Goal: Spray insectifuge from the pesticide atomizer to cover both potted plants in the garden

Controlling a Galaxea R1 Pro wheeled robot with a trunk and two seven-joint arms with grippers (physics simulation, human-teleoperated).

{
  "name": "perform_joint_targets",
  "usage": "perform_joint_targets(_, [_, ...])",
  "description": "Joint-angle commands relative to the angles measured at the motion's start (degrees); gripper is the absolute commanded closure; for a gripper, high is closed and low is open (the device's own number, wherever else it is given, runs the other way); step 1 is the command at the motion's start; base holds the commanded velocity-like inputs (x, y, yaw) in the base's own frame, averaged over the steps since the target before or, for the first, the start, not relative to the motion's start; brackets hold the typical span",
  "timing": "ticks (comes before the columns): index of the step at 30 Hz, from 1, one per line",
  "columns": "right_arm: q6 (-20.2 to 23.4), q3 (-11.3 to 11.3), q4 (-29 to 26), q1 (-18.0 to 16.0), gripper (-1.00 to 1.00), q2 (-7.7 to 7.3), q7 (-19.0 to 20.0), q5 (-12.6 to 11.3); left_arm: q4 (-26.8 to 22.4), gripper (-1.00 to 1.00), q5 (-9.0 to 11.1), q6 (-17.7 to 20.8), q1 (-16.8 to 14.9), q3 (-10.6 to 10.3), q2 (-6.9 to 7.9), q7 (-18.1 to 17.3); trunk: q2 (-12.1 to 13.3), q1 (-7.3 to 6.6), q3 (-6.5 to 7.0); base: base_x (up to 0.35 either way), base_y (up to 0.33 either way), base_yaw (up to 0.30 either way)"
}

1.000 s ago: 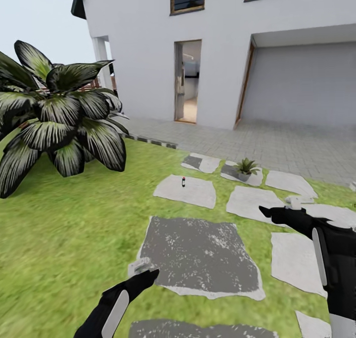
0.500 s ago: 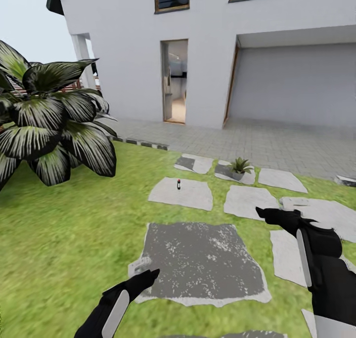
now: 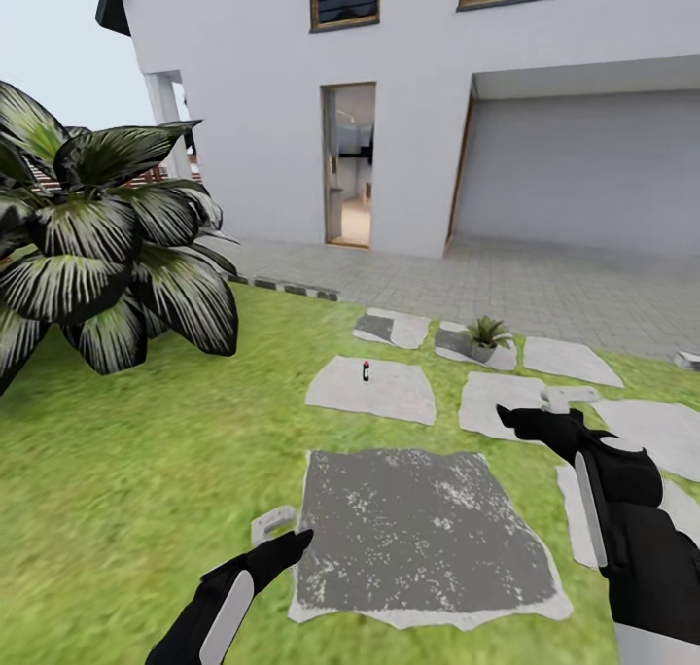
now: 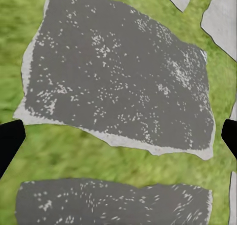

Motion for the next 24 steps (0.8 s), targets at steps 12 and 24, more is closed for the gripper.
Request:
perform_joint_targets(12, [-0.4,-0.3,-0.1,-0.2,-1.00,0.13,0.5,0.6,-0.1,-1.00,0.4,0.2,0.0,0.0,0.04,0.2,0.0,0.03,-0.06,0.313,0.112,-0.001])
perform_joint_targets(24, [-0.3,-0.1,-0.1,-0.4,-1.00,0.60,0.5,0.5,0.3,-1.00,0.4,0.2,0.0,0.1,0.09,0.2,0.0,0.03,0.00,0.327,0.096,-0.205])
